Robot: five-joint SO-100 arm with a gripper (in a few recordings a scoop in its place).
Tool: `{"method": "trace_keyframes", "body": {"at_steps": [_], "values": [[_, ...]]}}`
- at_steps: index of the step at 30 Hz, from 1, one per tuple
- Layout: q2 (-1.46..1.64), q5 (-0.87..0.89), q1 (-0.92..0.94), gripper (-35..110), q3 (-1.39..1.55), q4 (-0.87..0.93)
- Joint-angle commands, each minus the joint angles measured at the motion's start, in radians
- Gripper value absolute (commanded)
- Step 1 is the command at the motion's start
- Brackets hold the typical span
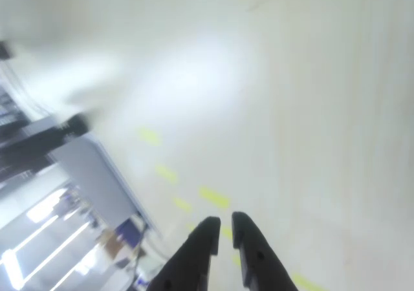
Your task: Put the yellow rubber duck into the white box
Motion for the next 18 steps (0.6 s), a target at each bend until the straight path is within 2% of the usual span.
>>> {"method": "trace_keyframes", "body": {"at_steps": [1, 18], "values": [[0.051, 0.009, 0.012, 0, 0.074, -0.04], [0.051, 0.002, 0.006, 3, 0.074, -0.041]]}}
